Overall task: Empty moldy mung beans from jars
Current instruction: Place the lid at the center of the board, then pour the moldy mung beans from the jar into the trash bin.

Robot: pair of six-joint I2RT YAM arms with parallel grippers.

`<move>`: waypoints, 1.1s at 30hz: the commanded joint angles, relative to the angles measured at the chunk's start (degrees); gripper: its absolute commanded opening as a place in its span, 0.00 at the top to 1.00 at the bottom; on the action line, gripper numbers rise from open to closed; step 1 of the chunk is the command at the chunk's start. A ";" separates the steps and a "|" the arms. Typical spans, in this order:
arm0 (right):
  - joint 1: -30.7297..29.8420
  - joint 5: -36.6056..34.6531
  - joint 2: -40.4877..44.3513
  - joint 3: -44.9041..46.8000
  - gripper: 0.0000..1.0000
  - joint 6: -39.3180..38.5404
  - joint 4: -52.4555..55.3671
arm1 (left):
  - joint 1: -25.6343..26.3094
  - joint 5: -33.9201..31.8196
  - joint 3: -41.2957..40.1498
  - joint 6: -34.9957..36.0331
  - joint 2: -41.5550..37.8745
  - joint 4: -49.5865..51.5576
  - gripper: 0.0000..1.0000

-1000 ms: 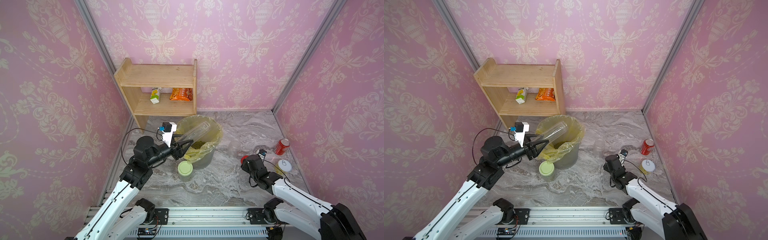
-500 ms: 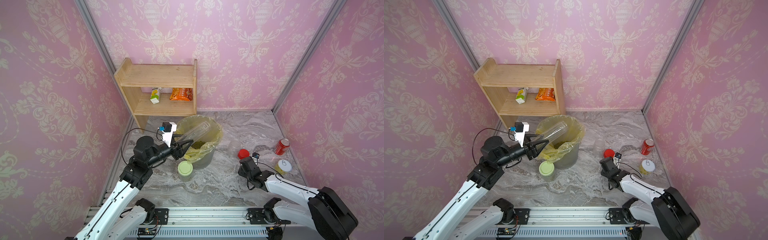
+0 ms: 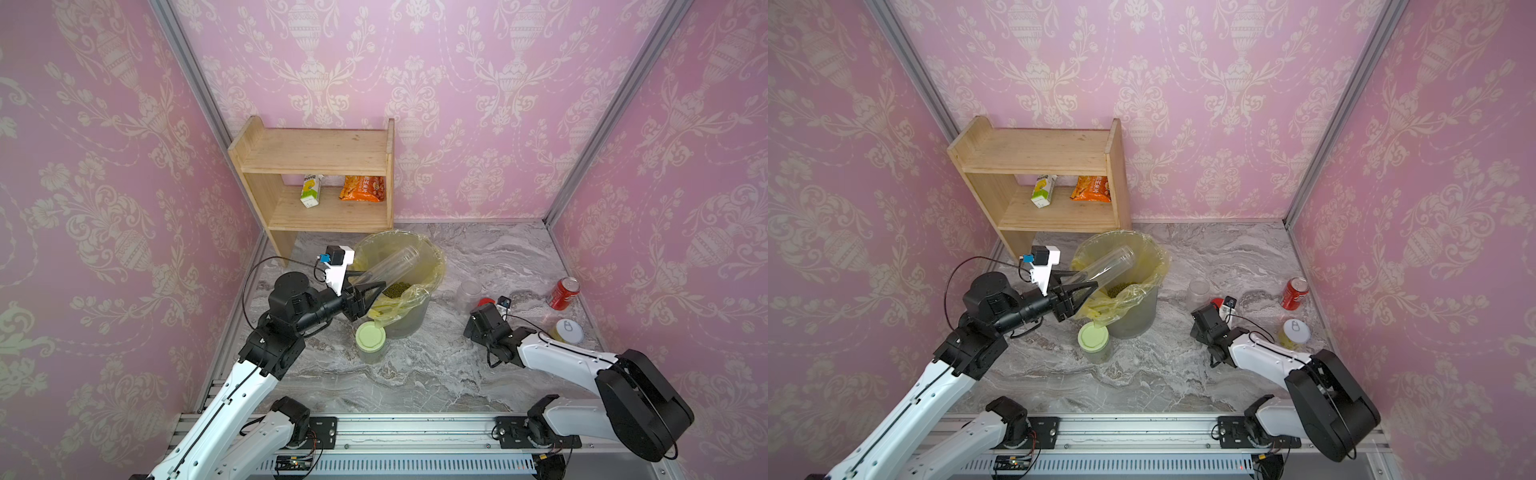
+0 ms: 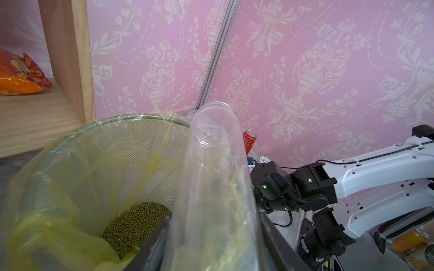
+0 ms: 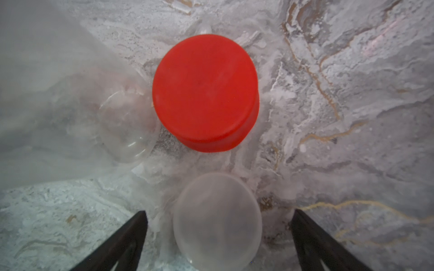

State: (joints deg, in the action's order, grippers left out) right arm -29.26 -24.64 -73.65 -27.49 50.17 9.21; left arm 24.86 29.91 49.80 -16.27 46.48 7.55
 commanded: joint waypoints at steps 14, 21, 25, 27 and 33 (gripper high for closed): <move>-0.80 -6.13 22.60 3.59 0.00 -2.37 15.06 | -0.34 -10.95 18.82 11.24 4.83 30.99 0.66; -0.82 -4.37 24.41 1.50 0.00 -3.60 18.04 | 0.05 -15.65 29.44 14.10 14.49 42.02 0.67; -0.80 -3.97 25.56 2.28 0.00 -4.11 17.27 | 3.02 -23.18 36.61 15.78 20.02 47.29 0.67; -0.80 -3.38 25.88 2.75 0.00 -4.39 16.47 | 6.27 -28.93 41.08 17.49 23.57 51.54 0.66; -0.80 -1.73 26.92 2.89 0.00 -4.63 16.36 | 11.73 -34.86 50.68 19.26 32.01 58.49 0.66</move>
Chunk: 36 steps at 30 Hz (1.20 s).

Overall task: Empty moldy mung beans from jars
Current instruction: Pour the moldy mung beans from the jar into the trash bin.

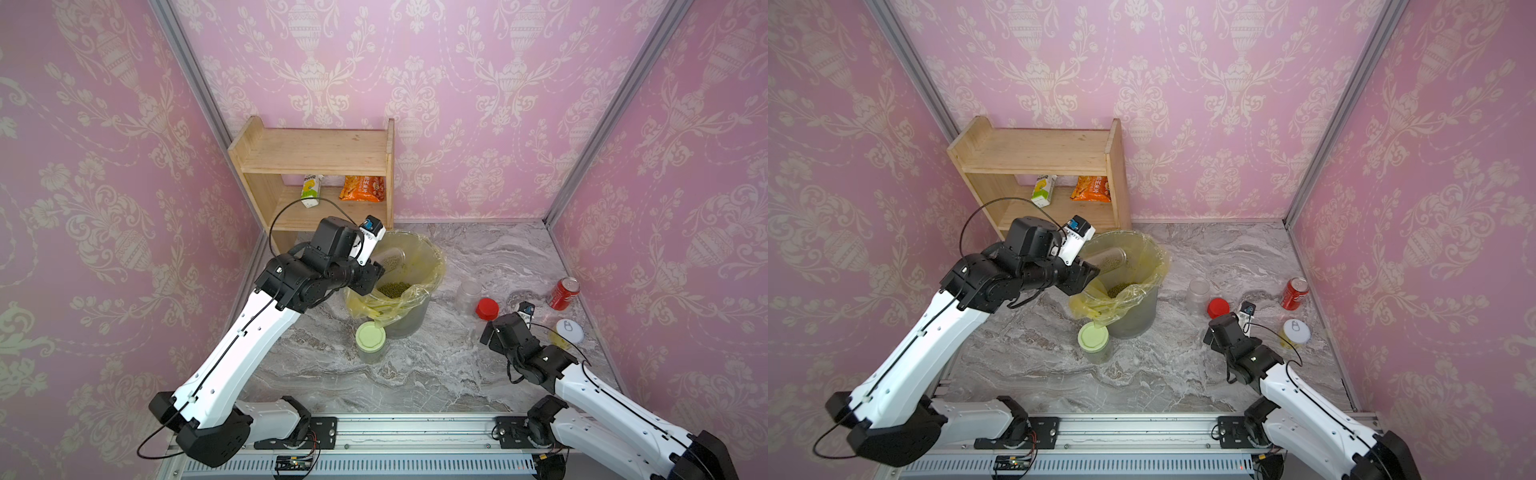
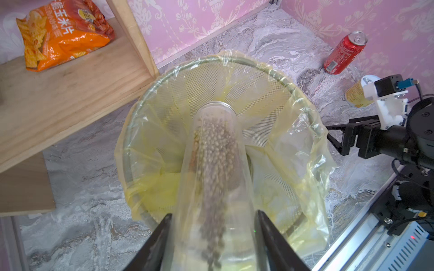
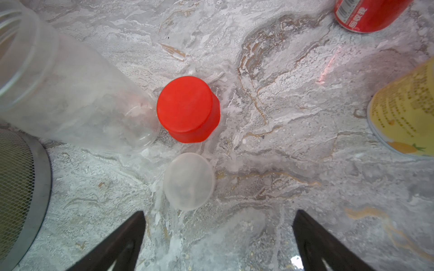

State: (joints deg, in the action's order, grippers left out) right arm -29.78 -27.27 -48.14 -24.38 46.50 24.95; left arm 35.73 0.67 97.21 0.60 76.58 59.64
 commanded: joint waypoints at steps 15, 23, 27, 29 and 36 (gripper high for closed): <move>-0.28 3.28 4.29 -1.25 0.00 -3.30 1.26 | 3.74 -11.34 15.35 3.63 10.04 12.15 0.66; -0.28 4.18 5.32 -0.27 0.00 -2.38 -0.23 | 3.61 -11.39 7.77 0.82 3.06 6.29 0.65; -0.28 5.73 6.16 -0.30 0.00 -2.34 -1.04 | 3.56 -8.81 6.24 0.77 3.48 0.10 0.63; -0.28 5.71 5.30 -0.84 0.00 -2.99 -0.93 | 3.64 -6.69 12.12 1.16 9.35 2.69 0.64; -0.29 5.73 4.56 -1.47 0.00 -3.35 -0.11 | 3.56 -7.60 9.35 0.49 6.37 4.20 0.65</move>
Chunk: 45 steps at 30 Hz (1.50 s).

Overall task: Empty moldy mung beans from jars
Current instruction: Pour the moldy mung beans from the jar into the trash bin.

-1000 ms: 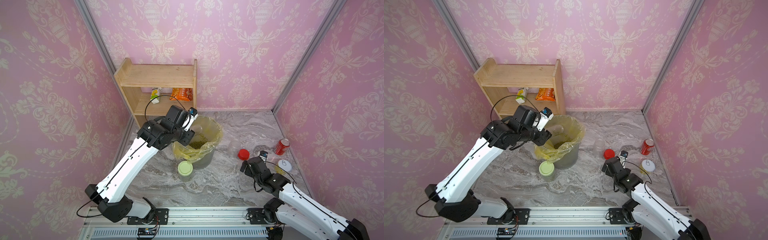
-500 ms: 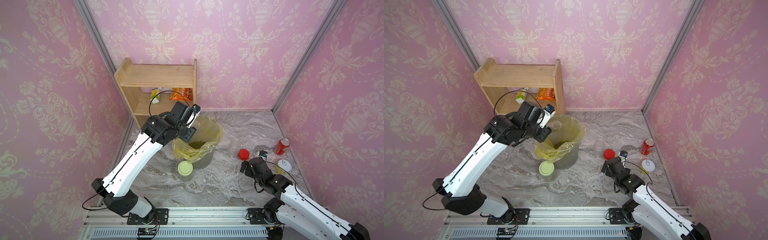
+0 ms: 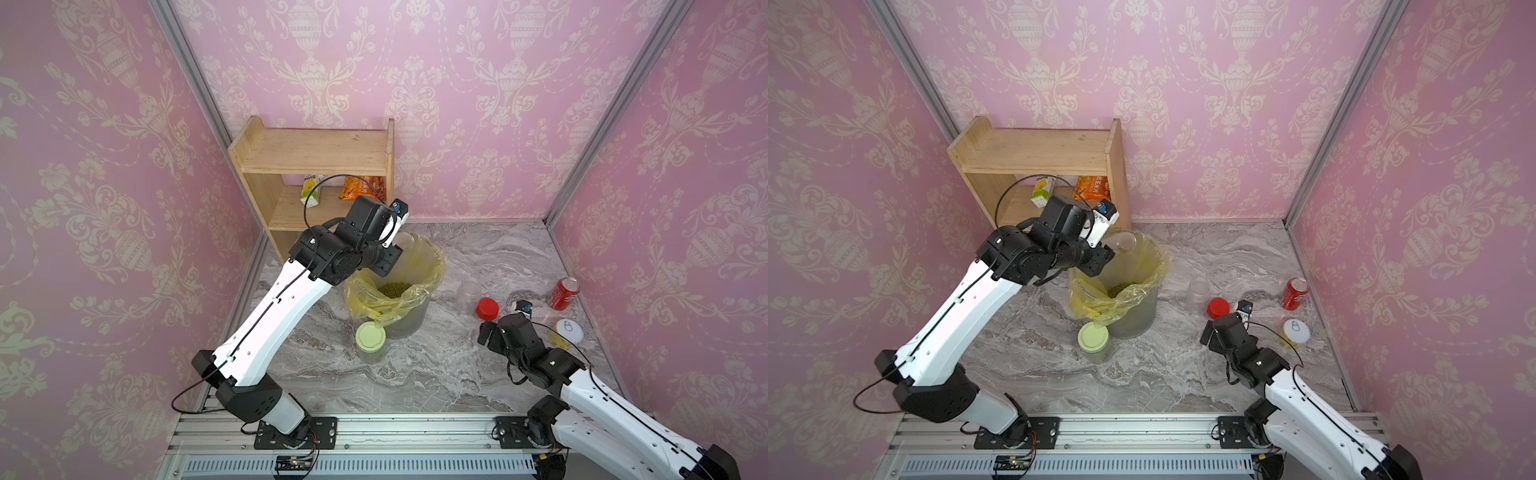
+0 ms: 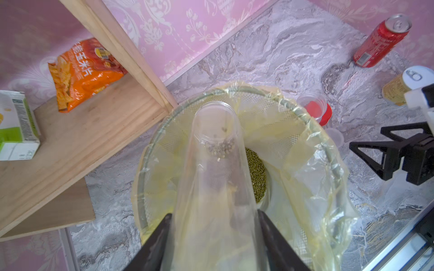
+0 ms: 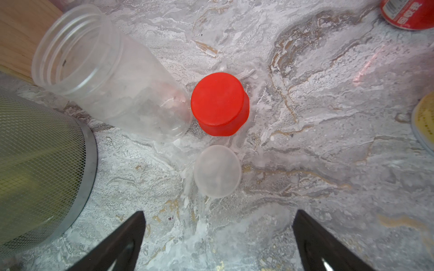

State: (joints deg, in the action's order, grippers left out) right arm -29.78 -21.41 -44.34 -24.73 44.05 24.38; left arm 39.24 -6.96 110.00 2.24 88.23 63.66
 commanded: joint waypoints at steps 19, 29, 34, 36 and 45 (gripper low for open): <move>-0.28 0.05 2.80 -1.05 0.00 -1.68 0.13 | 0.11 1.70 -7.99 -3.49 -10.59 -3.66 0.65; -0.32 0.95 0.50 -2.23 0.00 -1.47 -0.54 | 2.42 3.26 -8.32 -6.49 -11.66 -2.30 0.69; -0.28 0.84 1.30 -3.21 0.00 -1.97 0.37 | 2.37 0.78 -8.39 -4.74 -8.56 -2.12 0.66; -0.34 0.84 1.19 -4.04 0.00 -2.54 1.03 | 2.41 0.64 -4.27 -3.42 -4.53 0.58 0.66; -0.35 1.73 2.89 -3.27 0.00 -1.60 1.81 | 2.36 -1.49 -12.88 -6.46 -14.50 -1.30 0.66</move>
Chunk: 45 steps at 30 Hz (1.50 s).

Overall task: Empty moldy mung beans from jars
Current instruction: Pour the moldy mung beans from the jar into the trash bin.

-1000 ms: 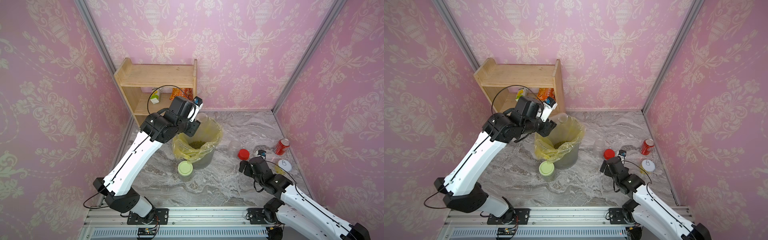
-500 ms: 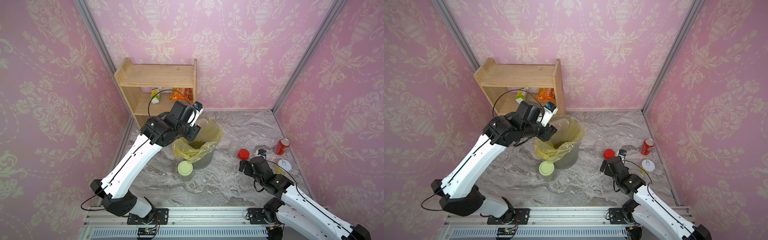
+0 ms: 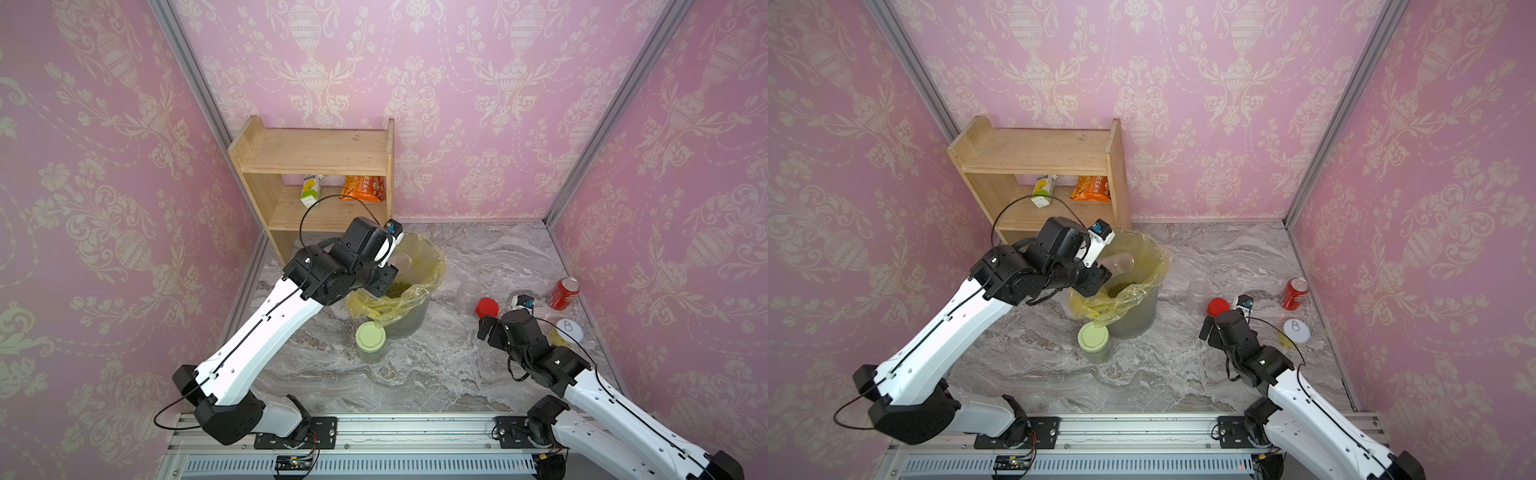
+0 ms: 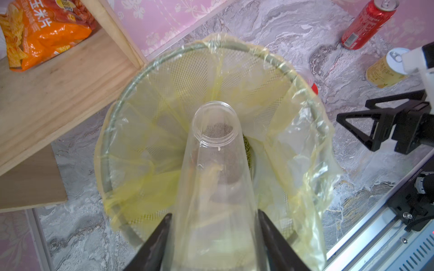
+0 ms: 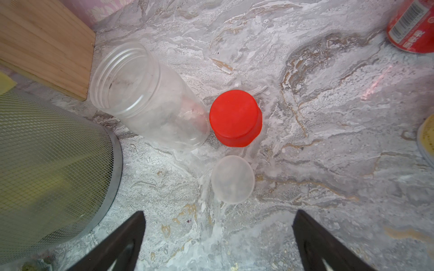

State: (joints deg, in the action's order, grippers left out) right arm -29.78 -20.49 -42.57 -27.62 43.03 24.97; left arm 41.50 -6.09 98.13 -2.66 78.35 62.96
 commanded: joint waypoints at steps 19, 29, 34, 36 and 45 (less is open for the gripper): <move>-0.37 4.32 -3.54 -3.63 0.00 1.71 -0.71 | 0.16 -1.11 5.71 0.44 3.48 -2.07 0.66; -0.37 14.78 -0.96 -5.29 0.00 -2.90 -3.96 | 0.19 -1.08 -6.78 -4.45 -14.97 -8.22 0.65; -0.45 19.78 4.15 -5.72 0.00 -5.66 -7.50 | 0.24 3.33 -10.37 -6.30 -18.63 -14.76 0.64; -0.36 21.87 6.24 -5.39 0.00 -3.59 -10.27 | 0.19 4.24 -11.63 -6.65 -19.51 -18.04 0.65; -1.63 31.68 7.76 -9.55 0.00 11.04 -27.41 | 0.17 8.91 -18.57 -8.56 -19.00 -35.17 0.66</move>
State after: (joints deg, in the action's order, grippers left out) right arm -30.37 7.33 -34.98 -33.58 48.34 6.52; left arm 41.50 -0.67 80.62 -8.99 59.00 36.97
